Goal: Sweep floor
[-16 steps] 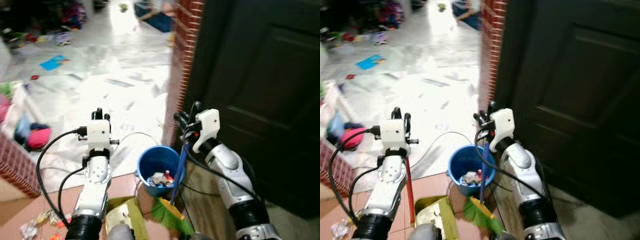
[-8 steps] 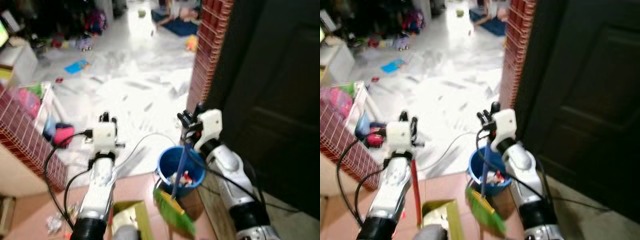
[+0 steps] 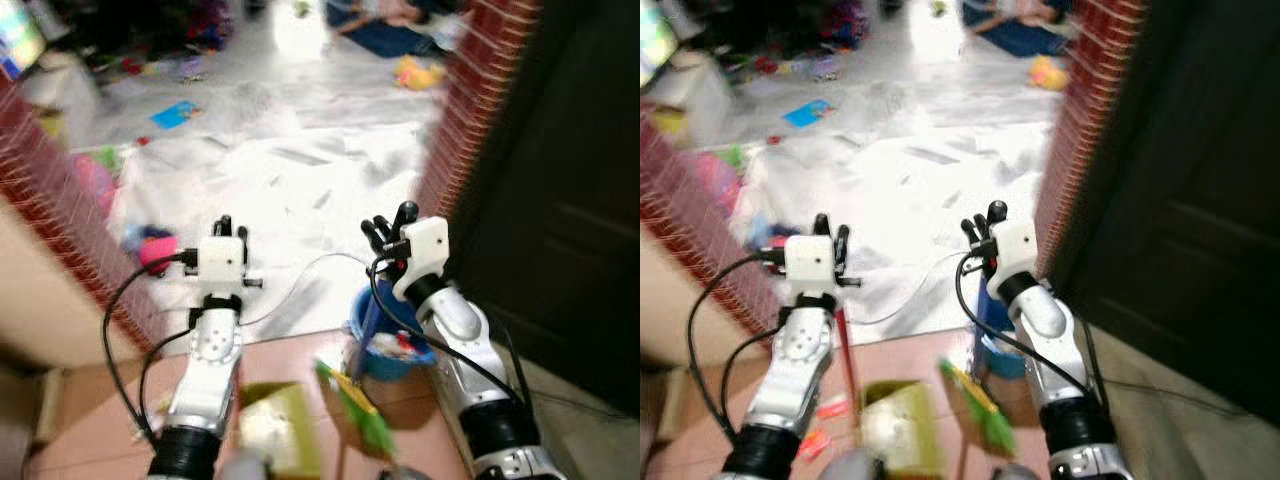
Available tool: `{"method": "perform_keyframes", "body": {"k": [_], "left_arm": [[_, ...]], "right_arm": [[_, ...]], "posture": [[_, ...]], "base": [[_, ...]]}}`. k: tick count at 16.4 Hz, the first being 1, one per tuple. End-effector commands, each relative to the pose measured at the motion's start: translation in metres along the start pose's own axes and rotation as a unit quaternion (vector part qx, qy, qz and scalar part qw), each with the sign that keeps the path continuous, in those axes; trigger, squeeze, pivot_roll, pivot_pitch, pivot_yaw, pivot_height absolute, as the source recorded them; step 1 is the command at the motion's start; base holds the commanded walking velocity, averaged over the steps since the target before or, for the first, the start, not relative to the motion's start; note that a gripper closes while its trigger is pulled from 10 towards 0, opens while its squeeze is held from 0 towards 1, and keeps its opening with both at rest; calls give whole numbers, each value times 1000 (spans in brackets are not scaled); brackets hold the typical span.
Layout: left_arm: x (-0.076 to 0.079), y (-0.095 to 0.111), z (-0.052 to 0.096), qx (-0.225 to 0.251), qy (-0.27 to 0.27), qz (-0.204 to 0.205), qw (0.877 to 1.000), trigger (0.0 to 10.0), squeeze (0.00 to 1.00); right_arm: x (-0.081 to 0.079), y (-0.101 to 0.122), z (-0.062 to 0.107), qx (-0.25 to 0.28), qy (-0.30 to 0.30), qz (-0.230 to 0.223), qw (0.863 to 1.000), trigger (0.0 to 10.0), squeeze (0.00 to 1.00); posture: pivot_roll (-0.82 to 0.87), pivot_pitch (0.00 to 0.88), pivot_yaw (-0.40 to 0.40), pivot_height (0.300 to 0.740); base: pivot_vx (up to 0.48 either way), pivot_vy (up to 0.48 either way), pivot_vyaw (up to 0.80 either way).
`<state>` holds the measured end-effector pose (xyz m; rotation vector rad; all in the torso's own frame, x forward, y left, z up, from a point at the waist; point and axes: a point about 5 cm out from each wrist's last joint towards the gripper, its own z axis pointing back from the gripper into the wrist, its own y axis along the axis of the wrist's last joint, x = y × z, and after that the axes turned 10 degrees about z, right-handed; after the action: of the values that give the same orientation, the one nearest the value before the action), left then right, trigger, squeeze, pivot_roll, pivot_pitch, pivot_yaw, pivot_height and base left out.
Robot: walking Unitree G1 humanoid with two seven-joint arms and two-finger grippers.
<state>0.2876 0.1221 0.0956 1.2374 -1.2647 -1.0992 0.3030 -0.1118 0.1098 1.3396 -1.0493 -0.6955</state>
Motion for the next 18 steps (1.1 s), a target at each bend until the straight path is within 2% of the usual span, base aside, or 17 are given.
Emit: {"method": "perform_keyframes", "body": {"k": [1,6,8,10,11,14,17,18], "left_arm": [[-11,11,-3,33,5,-26,999,10000,0],[-3,15,-7,32,0,-10,999,10000,0],[5,25,-10,50,-23,1,999,10000,0],[7,31,-11,59,-23,6,998,10000,0],[8,41,-13,70,-28,18,997,10000,0],[15,52,-15,75,-60,44,994,10000,0],[24,66,-16,83,-86,60,991,10000,0],[20,81,-17,118,-69,41,990,10000,0]], "right_arm": [[-10,9,-8,23,15,-4,1000,10000,0],[-11,8,-8,24,20,-3,1000,10000,0],[-13,9,-9,27,22,-1,999,10000,0],[-13,9,-10,28,21,1,999,10000,0],[-12,9,-10,27,21,6,999,10000,0],[-12,7,-9,22,23,33,999,10000,0],[-14,7,-10,22,28,50,998,10000,0],[-14,7,-10,22,28,55,998,10000,0]], "posture": [[33,0,3,740],[33,0,4,740],[37,0,5,740],[37,0,6,740],[37,0,6,740],[40,0,4,740],[42,0,1,740],[42,0,1,740]], "base": [[0,0,788],[0,0,788],[0,0,788],[0,0,788],[0,0,788],[0,0,748],[0,0,0],[0,0,0]]}}
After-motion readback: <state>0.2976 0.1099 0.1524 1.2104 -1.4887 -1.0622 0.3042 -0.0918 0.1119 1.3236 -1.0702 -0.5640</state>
